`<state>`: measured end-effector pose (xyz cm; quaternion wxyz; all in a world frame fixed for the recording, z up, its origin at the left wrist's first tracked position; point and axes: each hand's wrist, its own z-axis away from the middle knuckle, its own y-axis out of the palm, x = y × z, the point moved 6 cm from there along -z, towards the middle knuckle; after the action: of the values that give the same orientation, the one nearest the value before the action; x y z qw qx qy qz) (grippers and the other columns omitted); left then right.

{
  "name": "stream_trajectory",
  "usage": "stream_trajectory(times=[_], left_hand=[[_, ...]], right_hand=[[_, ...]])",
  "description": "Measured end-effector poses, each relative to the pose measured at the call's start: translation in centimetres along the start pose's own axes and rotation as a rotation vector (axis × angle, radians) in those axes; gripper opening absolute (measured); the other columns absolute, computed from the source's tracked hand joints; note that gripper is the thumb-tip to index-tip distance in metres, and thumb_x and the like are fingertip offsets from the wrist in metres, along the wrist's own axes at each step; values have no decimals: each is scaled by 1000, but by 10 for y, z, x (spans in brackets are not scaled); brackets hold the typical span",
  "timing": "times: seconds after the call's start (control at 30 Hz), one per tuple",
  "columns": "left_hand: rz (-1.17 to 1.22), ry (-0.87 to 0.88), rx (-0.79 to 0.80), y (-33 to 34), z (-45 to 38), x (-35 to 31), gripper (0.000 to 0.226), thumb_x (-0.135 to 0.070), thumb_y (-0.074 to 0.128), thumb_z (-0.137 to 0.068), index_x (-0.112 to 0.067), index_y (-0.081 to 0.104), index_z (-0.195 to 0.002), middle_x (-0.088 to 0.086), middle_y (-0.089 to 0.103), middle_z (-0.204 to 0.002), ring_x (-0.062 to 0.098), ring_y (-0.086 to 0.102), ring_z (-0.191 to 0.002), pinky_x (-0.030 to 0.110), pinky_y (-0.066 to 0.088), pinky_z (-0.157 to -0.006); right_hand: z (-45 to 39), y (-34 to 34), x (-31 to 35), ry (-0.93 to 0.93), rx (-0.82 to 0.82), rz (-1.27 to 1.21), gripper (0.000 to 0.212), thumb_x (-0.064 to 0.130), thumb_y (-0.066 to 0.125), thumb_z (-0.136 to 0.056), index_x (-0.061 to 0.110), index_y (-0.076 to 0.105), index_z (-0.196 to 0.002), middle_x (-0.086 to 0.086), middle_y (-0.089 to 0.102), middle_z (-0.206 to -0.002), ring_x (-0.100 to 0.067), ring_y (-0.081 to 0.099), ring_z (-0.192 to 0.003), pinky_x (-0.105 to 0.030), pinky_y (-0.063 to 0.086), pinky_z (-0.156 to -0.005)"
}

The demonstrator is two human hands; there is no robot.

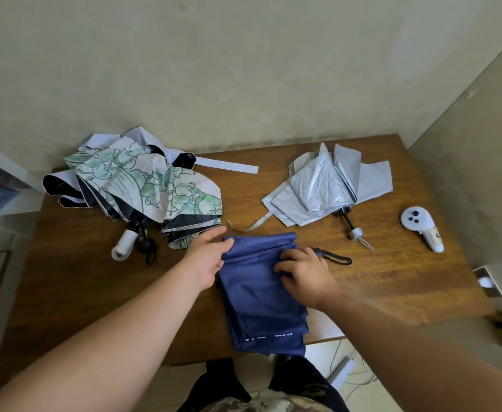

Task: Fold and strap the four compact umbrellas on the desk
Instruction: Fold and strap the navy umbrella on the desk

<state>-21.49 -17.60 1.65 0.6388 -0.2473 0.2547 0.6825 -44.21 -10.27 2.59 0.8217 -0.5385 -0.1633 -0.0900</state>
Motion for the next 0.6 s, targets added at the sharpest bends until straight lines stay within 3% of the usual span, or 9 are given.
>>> stream_trajectory(times=[0.1, 0.2, 0.27, 0.33, 0.4, 0.47, 0.5, 0.57, 0.6], left_hand=[[19, 36, -6, 0, 7, -4, 29, -11, 78, -93, -35, 75, -110, 5, 72, -120, 17, 62, -89, 26, 49, -64], [30, 42, 21, 1, 14, -4, 33, -10, 81, -89, -35, 76, -111, 5, 71, -122, 17, 64, -89, 26, 51, -64], [30, 49, 40, 1, 19, -3, 39, -6, 82, -88, -34, 75, -115, 4, 67, -122, 16, 62, -86, 25, 50, -63], [23, 49, 60, 1, 24, -2, 46, 0, 79, -88, -33, 73, -120, 2, 64, -120, 17, 60, -86, 25, 48, -62], [27, 26, 99, 1, 28, 0, 49, 4, 77, -88, -33, 73, -120, 3, 65, -121, 15, 60, -82, 25, 44, -59], [38, -17, 116, -1, 30, 5, 47, 4, 77, -88, -33, 74, -117, 4, 66, -122, 12, 58, -77, 24, 42, -56], [33, -36, 120, -3, 31, 7, 45, 4, 77, -88, -32, 75, -115, 4, 65, -120, 11, 57, -75, 23, 41, -54], [6, -62, 139, -5, 33, 12, 42, 5, 75, -89, -30, 75, -112, 3, 64, -116, 10, 56, -73, 23, 39, -52], [-3, -68, 149, -6, 35, 13, 42, 6, 74, -89, -29, 75, -111, 3, 63, -114, 11, 56, -73, 23, 38, -52]], right_hand=[[-1, -18, -12, 121, -244, -207, 22, 26, 63, -94, 31, 74, -113, 7, 62, -122, -26, 50, -119, -45, 46, -98], [-3, -44, -20, 210, -492, -265, 23, 20, 68, -89, 21, 68, -111, -1, 58, -114, -32, 51, -108, -46, 49, -89], [-8, -54, -4, 117, -431, -127, 41, 24, 68, -86, 27, 60, -126, -1, 51, -126, -30, 45, -114, -47, 48, -89], [-16, -53, 12, 51, -246, -2, 57, 28, 65, -85, 38, 47, -139, 4, 40, -139, -27, 36, -123, -47, 45, -95], [-25, -46, 10, 144, -127, -25, 69, 22, 63, -84, 43, 39, -145, 2, 36, -143, -31, 35, -126, -49, 44, -101], [-29, -40, -3, 360, -62, -317, 77, 16, 62, -82, 41, 35, -149, -7, 49, -131, -33, 49, -116, -45, 49, -98], [-28, -36, -6, 431, -34, -526, 76, 13, 64, -81, 38, 38, -149, -9, 57, -117, -28, 58, -102, -40, 54, -87], [-26, -31, -7, 447, -13, -830, 71, 2, 67, -81, 34, 50, -143, -10, 64, -95, -21, 62, -77, -32, 53, -65], [-26, -31, -7, 430, -19, -895, 69, -2, 68, -81, 32, 55, -140, -10, 64, -93, -19, 61, -75, -31, 52, -64]])
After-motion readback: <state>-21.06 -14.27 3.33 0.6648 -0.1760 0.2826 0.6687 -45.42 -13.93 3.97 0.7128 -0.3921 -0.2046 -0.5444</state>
